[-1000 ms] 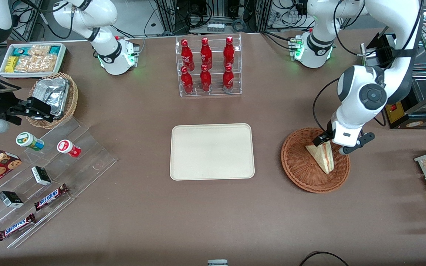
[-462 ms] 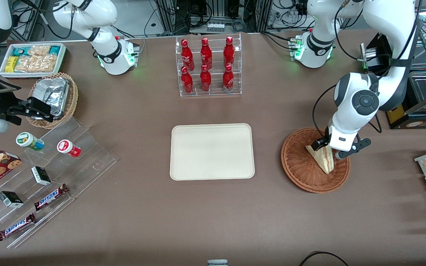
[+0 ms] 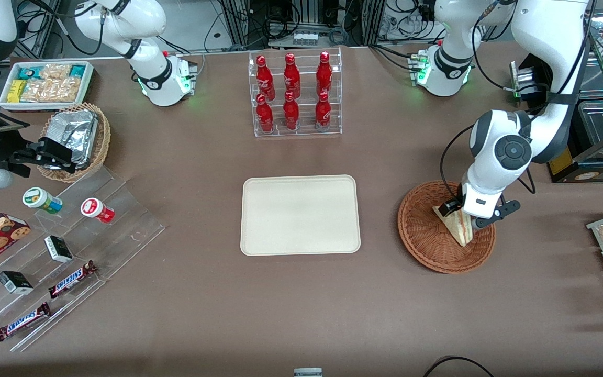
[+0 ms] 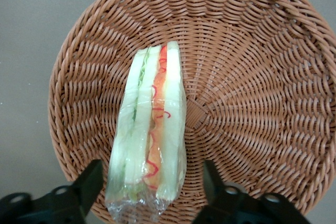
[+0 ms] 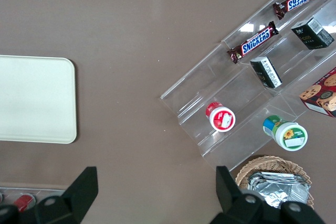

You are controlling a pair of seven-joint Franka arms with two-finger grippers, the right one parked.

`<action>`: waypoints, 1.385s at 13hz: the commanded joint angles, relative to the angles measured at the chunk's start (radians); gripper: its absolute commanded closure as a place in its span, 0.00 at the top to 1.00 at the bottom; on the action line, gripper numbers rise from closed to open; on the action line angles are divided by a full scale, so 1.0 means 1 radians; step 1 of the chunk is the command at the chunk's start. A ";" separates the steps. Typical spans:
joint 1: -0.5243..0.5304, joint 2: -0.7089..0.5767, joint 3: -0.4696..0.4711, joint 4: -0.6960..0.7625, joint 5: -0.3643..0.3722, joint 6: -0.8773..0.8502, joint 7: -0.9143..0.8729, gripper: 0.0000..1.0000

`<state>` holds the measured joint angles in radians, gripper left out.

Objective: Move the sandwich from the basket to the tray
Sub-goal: 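Lower the left gripper and close it on the wrapped sandwich, then lift the sandwich and carry it toward the beige tray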

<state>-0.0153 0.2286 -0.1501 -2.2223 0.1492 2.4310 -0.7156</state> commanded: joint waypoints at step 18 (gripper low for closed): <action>-0.054 -0.089 -0.183 0.220 0.010 -0.498 0.145 0.00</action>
<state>-0.0466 0.1303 -0.3072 -2.0166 0.1588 1.9577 -0.5621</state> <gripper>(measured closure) 0.890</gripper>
